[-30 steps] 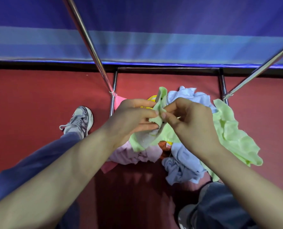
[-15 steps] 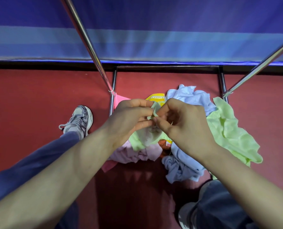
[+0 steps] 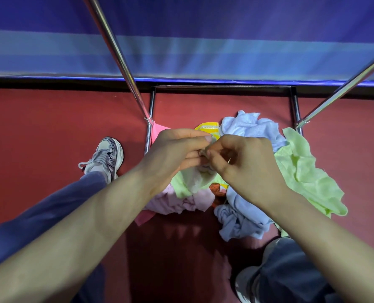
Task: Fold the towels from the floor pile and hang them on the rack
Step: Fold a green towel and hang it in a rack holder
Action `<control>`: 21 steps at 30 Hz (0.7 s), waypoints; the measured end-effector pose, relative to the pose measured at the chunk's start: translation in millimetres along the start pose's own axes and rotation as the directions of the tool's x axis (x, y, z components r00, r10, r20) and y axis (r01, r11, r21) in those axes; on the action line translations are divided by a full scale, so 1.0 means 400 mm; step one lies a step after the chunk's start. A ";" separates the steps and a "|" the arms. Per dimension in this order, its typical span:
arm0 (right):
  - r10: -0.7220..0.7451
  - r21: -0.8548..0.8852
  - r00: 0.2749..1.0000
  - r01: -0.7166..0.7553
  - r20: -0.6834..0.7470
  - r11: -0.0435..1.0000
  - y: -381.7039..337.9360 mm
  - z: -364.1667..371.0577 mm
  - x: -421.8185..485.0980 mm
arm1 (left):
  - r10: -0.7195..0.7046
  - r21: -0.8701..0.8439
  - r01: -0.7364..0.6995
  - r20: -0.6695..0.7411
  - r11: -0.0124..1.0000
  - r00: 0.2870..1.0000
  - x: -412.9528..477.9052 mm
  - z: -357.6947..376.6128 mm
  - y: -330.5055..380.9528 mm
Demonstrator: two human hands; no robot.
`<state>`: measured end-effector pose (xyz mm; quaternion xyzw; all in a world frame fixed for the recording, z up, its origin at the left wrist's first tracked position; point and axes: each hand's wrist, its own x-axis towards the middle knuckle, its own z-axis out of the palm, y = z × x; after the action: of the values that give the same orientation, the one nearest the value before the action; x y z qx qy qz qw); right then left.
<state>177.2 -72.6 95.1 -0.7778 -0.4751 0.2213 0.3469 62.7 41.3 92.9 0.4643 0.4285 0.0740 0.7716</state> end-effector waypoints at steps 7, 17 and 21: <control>0.266 0.315 0.941 -0.322 0.210 0.893 0.011 -0.046 0.031 | 0.057 0.256 -0.086 0.119 0.963 0.991 0.005 -0.020 -0.001; 0.137 -0.034 0.907 -0.135 0.398 0.990 0.026 -0.069 0.038 | 0.148 0.415 -0.260 0.283 0.872 0.948 -0.004 -0.010 0.019; 0.088 -0.091 0.965 -0.068 0.245 0.993 0.027 -0.084 0.040 | 0.265 0.525 -0.337 0.210 0.782 0.941 0.008 -0.021 0.017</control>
<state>213.4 -72.7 109.1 -0.7756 -0.4925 0.3108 0.2433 60.6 52.4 94.8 0.7335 0.3024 0.0399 0.6074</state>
